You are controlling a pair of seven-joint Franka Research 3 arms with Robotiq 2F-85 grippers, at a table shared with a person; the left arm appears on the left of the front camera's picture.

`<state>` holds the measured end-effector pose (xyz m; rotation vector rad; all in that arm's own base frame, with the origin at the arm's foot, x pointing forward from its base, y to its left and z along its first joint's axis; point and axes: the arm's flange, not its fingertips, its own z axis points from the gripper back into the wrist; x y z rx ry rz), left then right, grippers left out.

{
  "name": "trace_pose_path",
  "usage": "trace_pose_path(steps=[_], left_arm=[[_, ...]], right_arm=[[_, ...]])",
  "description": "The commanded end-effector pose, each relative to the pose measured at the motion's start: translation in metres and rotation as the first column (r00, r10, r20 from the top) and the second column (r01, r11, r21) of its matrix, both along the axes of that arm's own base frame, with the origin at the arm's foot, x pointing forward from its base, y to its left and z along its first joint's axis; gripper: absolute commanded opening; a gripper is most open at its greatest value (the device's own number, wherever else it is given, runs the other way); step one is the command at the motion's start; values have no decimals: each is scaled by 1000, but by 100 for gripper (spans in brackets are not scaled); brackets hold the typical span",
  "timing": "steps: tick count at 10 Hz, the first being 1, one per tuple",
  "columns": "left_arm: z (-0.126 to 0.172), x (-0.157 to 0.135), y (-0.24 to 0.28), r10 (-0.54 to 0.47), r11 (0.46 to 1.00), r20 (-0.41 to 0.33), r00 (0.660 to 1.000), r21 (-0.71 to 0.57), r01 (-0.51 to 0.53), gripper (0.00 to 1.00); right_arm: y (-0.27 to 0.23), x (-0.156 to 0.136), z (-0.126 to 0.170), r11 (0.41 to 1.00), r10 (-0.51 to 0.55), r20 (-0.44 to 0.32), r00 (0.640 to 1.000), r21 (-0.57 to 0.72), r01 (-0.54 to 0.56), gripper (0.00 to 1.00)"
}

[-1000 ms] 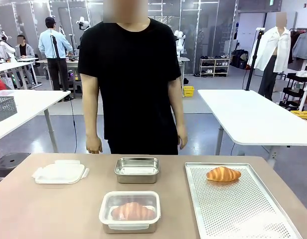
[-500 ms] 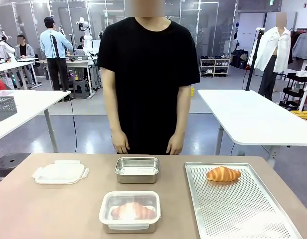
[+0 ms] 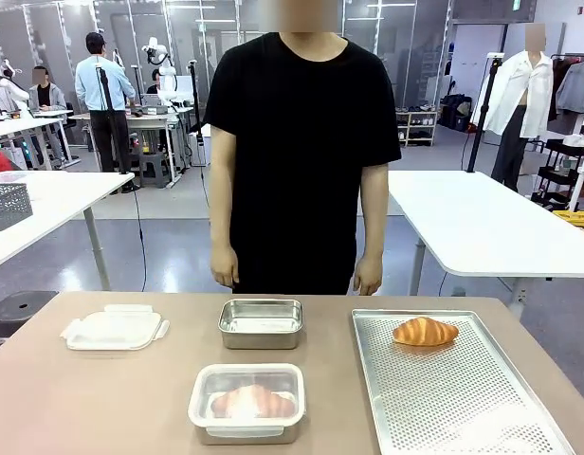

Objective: Place the bread into the airtight container.
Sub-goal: Pick up a Butter Roll and place it into an empty Airtight Container.

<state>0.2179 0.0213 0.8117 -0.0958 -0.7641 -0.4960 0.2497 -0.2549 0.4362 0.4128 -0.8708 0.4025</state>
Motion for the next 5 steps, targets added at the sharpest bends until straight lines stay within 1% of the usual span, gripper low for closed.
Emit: trace_pose_path(steps=[1, 2, 3, 5], left_arm=[[1, 0, -1, 0, 1000, 1, 1000, 2, 0, 100], [1, 0, -1, 0, 1000, 1, 1000, 2, 0, 100], [1, 0, -1, 0, 1000, 1, 1000, 2, 0, 100], [1, 0, -1, 0, 1000, 1, 1000, 2, 0, 100]], right_arm=[[33, 8, 40, 985, 57, 29, 998, -163, -51, 100], [54, 24, 57, 965, 108, 22, 994, -241, -100, 100], [76, 38, 68, 934, 184, -7, 983, -309, -178, 100], [121, 65, 82, 841, 313, -49, 949, -449, -300, 100]])
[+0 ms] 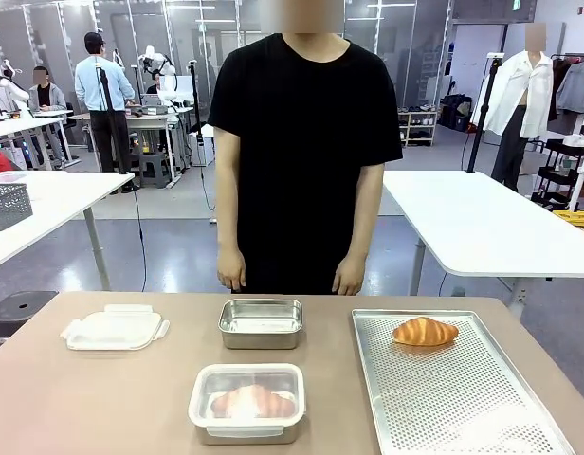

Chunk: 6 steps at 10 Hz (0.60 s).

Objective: Place the bread into the airtight container.
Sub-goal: Pick up a Butter Roll and place it into an empty Airtight Container.

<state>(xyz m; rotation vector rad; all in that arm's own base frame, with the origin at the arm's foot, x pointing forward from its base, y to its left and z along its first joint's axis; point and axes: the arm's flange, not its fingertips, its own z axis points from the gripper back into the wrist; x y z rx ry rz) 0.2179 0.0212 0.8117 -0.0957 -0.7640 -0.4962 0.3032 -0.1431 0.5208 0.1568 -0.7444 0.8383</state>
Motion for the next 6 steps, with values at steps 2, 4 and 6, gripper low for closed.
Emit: trace_pose_path(steps=[2, 4, 6], left_arm=[[1, 0, -1, 1, 1000, 1, 1000, 2, -1, 100], [1, 0, -1, 1, 1000, 1, 1000, 2, -1, 100], [1, 0, -1, 1, 1000, 1, 1000, 2, -1, 100]], right_arm=[[55, 37, -7, 969, 148, -22, 989, -196, -150, 100], [89, 60, -14, 945, 186, -37, 982, -268, -189, 100], [120, 87, -24, 904, 264, -67, 962, -331, -271, 100]])
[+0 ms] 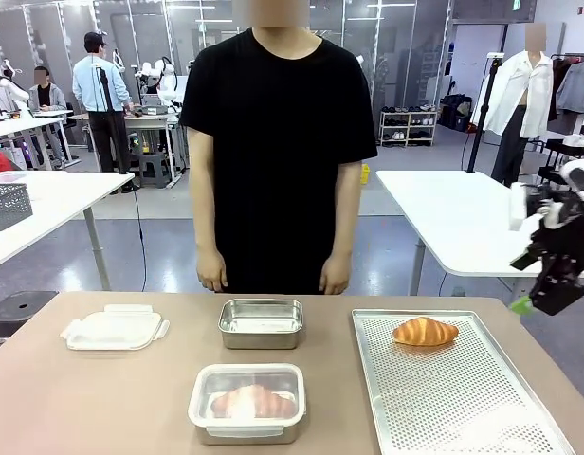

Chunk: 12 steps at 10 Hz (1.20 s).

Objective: Place the bread into the airtight container.
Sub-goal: Pick up a Butter Roll and place it into an empty Airtight Container.

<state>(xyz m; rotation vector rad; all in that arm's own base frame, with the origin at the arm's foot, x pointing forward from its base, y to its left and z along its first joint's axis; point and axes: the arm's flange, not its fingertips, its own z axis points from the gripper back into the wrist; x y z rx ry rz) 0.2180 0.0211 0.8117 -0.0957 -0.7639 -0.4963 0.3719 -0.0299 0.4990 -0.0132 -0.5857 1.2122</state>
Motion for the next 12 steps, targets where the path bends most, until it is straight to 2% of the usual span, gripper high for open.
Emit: trace_pose_path(steps=[1, 4, 7, 8, 9, 12], left_arm=[[1, 0, -1, 1, 1000, 1, 1000, 1, -1, 100], [1, 0, -1, 1, 1000, 1, 1000, 1, -1, 100], [1, 0, -1, 1, 1000, 1, 1000, 1, -1, 100], [1, 0, -1, 1, 1000, 1, 1000, 1, -1, 100], [1, 0, -1, 1, 1000, 1, 1000, 1, -1, 100], [1, 0, -1, 1, 1000, 1, 1000, 1, -1, 100]], right_arm=[[19, 32, -10, 998, 41, -51, 998, -48, -44, 100], [48, 79, -51, 980, 113, -122, 986, -152, -131, 100], [51, 109, -78, 973, 135, -158, 978, -164, -161, 100], [49, 110, -80, 979, 133, -185, 974, -130, -158, 100], [53, 99, -81, 978, 127, -168, 978, -143, -152, 100], [53, 99, -81, 978, 127, -168, 978, -143, -152, 100]])
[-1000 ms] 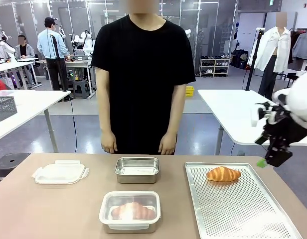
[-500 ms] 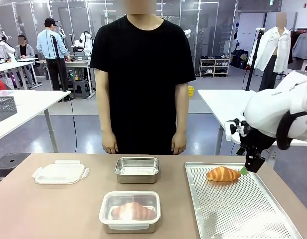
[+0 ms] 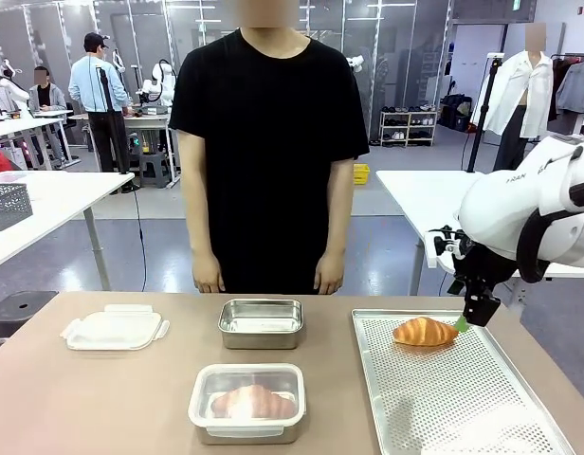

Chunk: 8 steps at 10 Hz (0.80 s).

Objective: Place the bread into the airtight container.
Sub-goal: Pick up a Butter Roll and place it into an empty Airtight Container.

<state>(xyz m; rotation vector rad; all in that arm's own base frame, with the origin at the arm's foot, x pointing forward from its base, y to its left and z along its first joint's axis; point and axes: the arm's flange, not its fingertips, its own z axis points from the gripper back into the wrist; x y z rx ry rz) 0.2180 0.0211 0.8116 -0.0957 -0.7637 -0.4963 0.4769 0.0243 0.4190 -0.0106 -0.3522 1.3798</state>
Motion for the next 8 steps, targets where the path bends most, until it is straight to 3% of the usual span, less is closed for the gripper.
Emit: trace_pose_path(steps=[1, 3, 4, 5, 8], left_arm=[[1, 0, -1, 1, 1000, 1, 1000, 1, -1, 100], [1, 0, -1, 1, 1000, 1, 1000, 1, -1, 100], [1, 0, -1, 1, 1000, 1, 1000, 1, -1, 100], [1, 0, -1, 1, 1000, 1, 1000, 1, -1, 100], [1, 0, -1, 1, 1000, 1, 1000, 1, -1, 100]], right_arm=[[-1, -6, -1, 1000, 1, 1, 1000, 5, -1, 100], [0, 0, 1, 1000, 0, 2, 1000, 0, 0, 100], [7, 21, -10, 997, 62, -61, 996, -32, -64, 100], [12, 30, -14, 994, 95, -65, 993, -38, -98, 100], [27, 51, -24, 985, 78, -95, 992, -146, -91, 100]])
